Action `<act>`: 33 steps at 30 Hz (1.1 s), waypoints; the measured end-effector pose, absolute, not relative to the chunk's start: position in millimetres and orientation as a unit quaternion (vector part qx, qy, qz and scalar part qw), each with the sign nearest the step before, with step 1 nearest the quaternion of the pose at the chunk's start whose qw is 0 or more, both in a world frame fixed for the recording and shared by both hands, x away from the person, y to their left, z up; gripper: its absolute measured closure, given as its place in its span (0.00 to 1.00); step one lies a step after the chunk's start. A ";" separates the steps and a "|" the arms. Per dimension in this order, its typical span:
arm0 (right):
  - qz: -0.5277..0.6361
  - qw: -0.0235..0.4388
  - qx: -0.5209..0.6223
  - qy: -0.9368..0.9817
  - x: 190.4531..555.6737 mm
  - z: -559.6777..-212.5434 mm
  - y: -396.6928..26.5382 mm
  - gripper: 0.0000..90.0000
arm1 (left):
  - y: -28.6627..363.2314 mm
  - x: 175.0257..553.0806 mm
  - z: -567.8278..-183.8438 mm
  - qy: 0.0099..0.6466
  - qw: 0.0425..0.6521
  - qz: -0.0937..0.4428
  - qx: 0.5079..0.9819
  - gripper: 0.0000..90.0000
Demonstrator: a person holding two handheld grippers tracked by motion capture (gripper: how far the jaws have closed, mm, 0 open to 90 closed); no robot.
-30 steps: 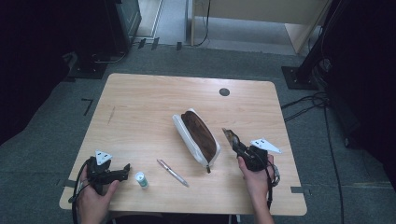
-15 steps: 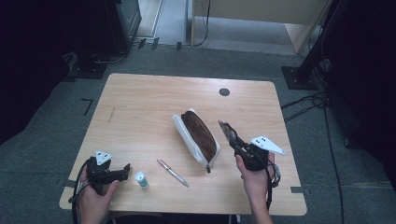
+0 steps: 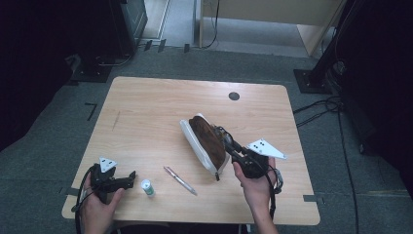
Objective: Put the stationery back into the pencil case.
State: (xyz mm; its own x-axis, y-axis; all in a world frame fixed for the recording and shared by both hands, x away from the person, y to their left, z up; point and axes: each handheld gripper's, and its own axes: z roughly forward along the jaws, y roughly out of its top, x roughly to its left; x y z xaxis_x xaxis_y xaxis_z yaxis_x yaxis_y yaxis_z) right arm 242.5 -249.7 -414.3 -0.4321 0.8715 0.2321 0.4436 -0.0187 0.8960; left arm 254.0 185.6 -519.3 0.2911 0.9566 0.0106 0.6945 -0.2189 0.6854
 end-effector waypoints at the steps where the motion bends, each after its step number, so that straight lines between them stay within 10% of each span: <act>1: 0.518 0.207 0.491 0.669 242.5 -414.3 -249.7 0.82 | 185.5 254.1 -519.3 0.552 0.293 0.224 0.748 0.01; 33: 0.444 0.216 0.487 0.720 270.6 -435.1 -194.5 0.82 | 185.6 254.1 -519.3 0.552 0.293 0.223 0.748 0.01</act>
State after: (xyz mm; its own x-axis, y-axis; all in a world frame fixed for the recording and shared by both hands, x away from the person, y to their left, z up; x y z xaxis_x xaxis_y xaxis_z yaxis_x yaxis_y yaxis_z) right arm 270.6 -194.5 -435.1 -0.4319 0.8938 0.1212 0.5099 0.1312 0.8501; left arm 254.1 185.6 -519.3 0.2919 0.9564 0.0102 0.6944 -0.2192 0.6854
